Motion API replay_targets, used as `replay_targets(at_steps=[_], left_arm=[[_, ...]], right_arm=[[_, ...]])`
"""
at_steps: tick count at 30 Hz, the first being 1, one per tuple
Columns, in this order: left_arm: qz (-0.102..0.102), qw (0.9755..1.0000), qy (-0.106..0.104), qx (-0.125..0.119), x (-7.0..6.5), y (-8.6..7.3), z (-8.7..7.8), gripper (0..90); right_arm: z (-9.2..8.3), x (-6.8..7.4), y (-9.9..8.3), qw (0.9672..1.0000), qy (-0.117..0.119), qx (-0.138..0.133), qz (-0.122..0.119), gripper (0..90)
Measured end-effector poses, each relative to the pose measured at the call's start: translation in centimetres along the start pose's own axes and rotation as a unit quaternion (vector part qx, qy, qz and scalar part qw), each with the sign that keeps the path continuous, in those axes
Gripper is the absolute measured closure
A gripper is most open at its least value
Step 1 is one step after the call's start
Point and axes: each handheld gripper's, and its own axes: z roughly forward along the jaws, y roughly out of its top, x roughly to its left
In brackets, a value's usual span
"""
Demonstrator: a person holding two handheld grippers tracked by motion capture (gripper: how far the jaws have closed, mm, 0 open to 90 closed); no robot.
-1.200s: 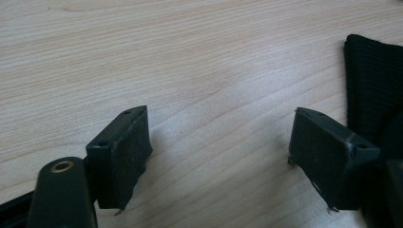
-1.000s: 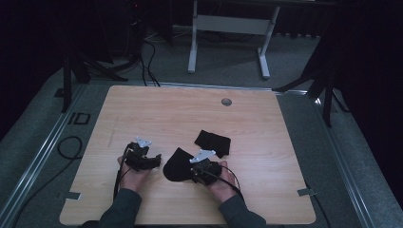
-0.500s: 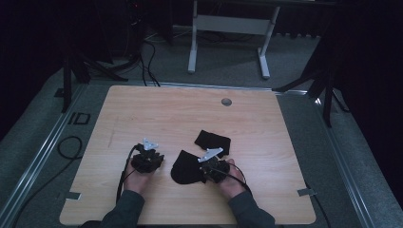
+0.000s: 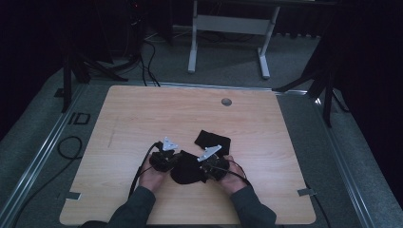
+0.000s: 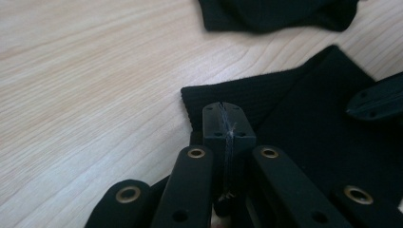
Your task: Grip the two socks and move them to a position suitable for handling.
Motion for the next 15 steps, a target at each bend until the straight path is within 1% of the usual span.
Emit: replay_targets(at_steps=[1,2,3,4,5,6,7,8,9,10,11,12,13,14,15], left_arm=[[0.002,1.0000,0.000,0.004,0.0,0.0,0.2,89.9],[0.002,1.0000,-0.002,0.006,0.0,-0.1,0.4,90.0],[0.004,1.0000,-0.005,0.007,0.0,-0.2,0.3,90.0],[0.003,0.9999,-0.008,0.009,-0.1,-0.2,0.2,90.0],[0.007,0.9999,-0.010,0.011,-0.2,-0.3,0.1,90.0],[0.008,0.9998,-0.014,0.012,-0.3,-0.4,0.1,90.0],[0.010,0.9997,-0.017,0.014,-0.4,-0.4,0.0,90.0],[0.012,0.9997,-0.018,0.012,-0.5,-0.5,0.0,90.0],[0.014,0.9997,-0.017,0.012,-0.6,-0.6,-0.1,90.0],[0.015,0.9997,-0.017,0.013,-0.6,-0.6,-0.1,90.0],[0.014,0.9997,-0.018,0.012,-0.6,-0.7,-0.1,90.0],[0.011,0.9997,-0.020,0.010,-0.5,-0.7,-0.1,90.0],[0.010,0.9997,-0.022,0.011,-0.5,-0.8,-0.1,90.0],[0.008,0.9997,-0.023,0.009,-0.4,-0.8,-0.1,90.0],[0.007,0.9996,-0.024,0.008,-0.4,-0.8,-0.1,89.9]], right_arm=[[0.0,0.0,0.0,1.0000,0.000,0.000,0.000,89.3],[0.0,-0.3,0.0,1.0000,-0.007,0.004,0.001,89.2],[0.0,-0.3,0.0,1.0000,-0.007,0.004,0.001,89.2],[0.0,-0.4,0.0,0.9999,-0.013,0.004,0.006,89.1],[-0.1,-0.9,-0.1,0.9997,-0.021,0.006,0.014,89.0],[-0.1,-1.0,-0.1,0.9993,-0.029,0.007,0.024,89.0],[-0.1,-1.1,-0.1,0.9989,-0.036,0.008,0.028,89.0],[-0.1,-1.1,-0.1,0.9989,-0.036,0.008,0.028,89.0],[-0.1,-1.0,0.0,0.9985,-0.045,0.010,0.030,87.7],[-0.1,-1.0,0.0,0.9985,-0.045,0.010,0.030,87.7],[-0.1,-0.7,0.1,0.9981,-0.052,0.010,0.031,85.6],[-0.4,-0.2,0.3,0.9984,-0.048,0.001,0.030,83.2],[-0.6,0.1,0.4,0.9985,-0.046,-0.008,0.030,83.1],[-0.6,0.1,0.4,0.9985,-0.046,-0.008,0.030,83.1],[-1.2,0.9,0.8,0.9986,-0.031,-0.029,0.031,83.1]])
